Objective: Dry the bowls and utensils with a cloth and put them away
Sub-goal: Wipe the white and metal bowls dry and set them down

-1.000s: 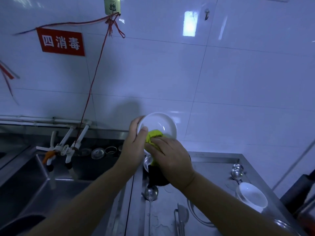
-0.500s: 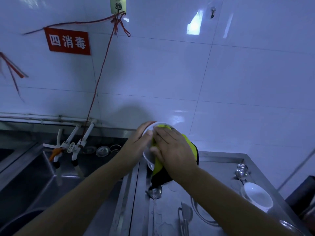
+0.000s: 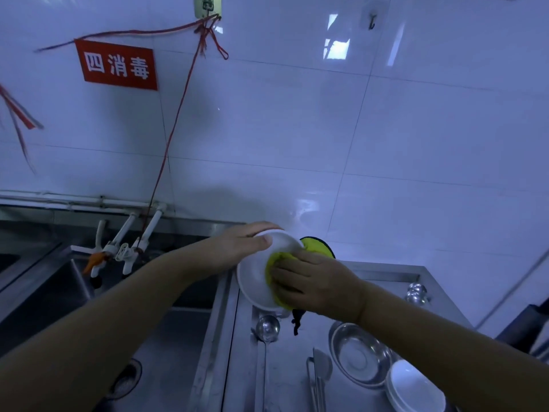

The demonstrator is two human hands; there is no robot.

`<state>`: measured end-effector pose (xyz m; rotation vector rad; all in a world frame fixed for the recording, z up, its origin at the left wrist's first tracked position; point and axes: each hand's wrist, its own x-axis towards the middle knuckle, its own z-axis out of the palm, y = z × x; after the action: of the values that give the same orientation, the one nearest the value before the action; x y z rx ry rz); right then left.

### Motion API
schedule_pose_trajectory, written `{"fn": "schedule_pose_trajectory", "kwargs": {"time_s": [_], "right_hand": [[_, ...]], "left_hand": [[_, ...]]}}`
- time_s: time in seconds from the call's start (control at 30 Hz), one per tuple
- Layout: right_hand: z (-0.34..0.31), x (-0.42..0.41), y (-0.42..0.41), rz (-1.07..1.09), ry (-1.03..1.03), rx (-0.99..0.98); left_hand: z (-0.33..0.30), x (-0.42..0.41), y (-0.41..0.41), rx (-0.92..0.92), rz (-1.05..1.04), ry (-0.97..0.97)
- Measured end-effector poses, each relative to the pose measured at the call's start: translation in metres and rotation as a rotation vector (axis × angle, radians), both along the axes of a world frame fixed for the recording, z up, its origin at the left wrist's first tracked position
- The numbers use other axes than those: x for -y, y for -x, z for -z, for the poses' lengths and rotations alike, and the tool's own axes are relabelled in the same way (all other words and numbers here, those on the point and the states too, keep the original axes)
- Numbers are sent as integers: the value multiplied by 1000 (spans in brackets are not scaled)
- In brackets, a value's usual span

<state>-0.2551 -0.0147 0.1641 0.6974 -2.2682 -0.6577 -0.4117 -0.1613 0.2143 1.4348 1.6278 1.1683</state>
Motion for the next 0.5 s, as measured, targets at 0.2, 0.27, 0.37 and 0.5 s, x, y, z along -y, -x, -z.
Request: {"fn": "schedule_pose_trajectory", "kwargs": {"time_s": [0.2, 0.27, 0.37, 0.5], "right_hand": [[7, -8, -5, 128, 110, 65], [8, -11, -6, 189, 182, 77], [12, -10, -6, 200, 272, 99], [7, -10, -11, 159, 310, 76]], "left_hand": [[9, 11, 7, -651, -167, -2], [12, 17, 1, -1110, -224, -207], [25, 10, -3, -1553, -35, -343], [34, 3, -1, -1492, 178, -312]]}}
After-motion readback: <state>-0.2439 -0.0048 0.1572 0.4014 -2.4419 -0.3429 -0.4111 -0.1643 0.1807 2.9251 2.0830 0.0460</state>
